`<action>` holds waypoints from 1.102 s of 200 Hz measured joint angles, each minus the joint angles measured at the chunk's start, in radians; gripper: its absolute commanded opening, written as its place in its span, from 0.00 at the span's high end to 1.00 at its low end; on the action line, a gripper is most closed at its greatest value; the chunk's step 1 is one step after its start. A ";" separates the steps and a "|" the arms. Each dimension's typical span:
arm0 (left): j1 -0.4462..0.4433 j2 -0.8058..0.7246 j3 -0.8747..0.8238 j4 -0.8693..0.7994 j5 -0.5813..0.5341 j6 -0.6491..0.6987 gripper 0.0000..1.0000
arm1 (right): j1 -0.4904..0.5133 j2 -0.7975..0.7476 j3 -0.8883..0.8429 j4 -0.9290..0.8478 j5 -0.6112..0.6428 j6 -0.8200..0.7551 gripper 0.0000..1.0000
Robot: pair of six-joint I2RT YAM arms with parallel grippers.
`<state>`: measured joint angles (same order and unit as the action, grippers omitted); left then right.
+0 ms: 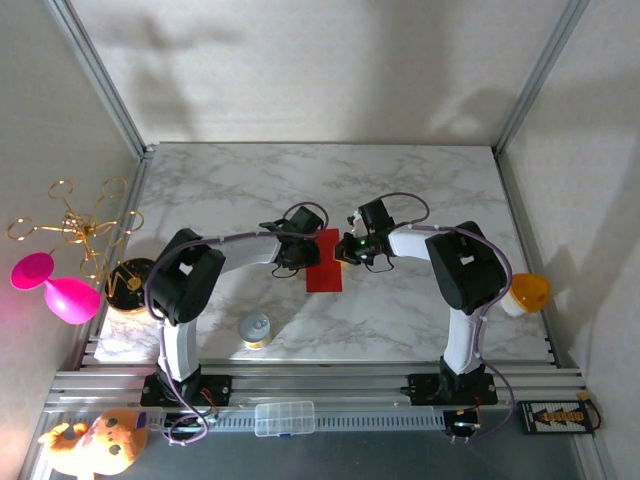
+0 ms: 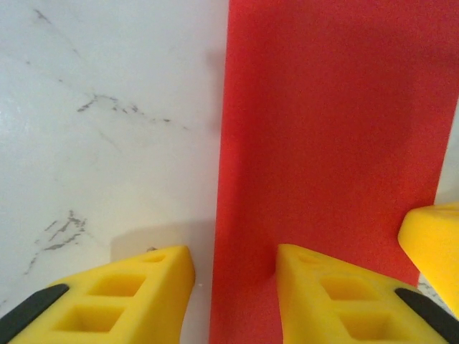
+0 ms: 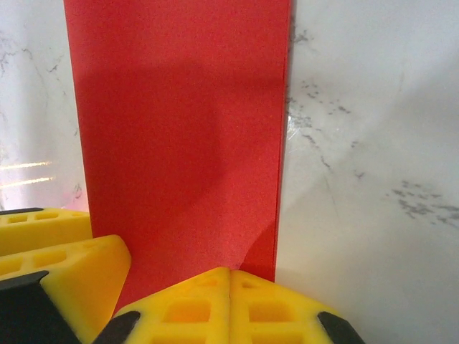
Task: Fold a paper plane with a square sheet of paper (pick it up from the middle)
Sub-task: Hold the square sheet of paper at the center of the table, then first fold the square sheet of paper in half at the center of the table.
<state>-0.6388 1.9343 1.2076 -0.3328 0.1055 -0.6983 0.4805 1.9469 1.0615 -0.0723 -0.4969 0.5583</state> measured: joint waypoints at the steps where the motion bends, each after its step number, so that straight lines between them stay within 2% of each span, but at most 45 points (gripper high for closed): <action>1: 0.000 0.000 0.001 -0.001 0.001 0.000 0.61 | 0.000 0.000 0.000 0.000 0.000 0.000 0.94; 35: 0.028 -0.022 0.018 -0.030 0.004 0.015 0.60 | 0.000 0.011 0.014 -0.009 0.002 -0.013 0.95; 66: 0.056 -0.116 0.018 -0.023 0.007 0.015 0.61 | 0.000 0.015 0.014 -0.006 0.001 -0.016 0.96; 98: 0.057 -0.163 0.018 0.069 0.103 0.002 0.67 | 0.000 0.018 0.014 0.000 -0.002 -0.017 0.96; 142: 0.037 -0.056 0.058 0.100 0.203 -0.022 0.77 | 0.000 0.019 0.014 0.001 -0.002 -0.017 0.96; 174: 0.025 0.026 0.106 0.057 0.209 -0.024 0.79 | 0.000 0.019 0.014 0.000 -0.001 -0.018 0.96; 220: 0.025 0.064 0.114 0.016 0.198 -0.023 0.80 | 0.001 0.021 0.014 -0.003 0.006 -0.023 0.95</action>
<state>-0.6140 1.9987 1.3216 -0.3172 0.3038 -0.7216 0.4816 1.9682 1.0756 -0.0750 -0.4904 0.5350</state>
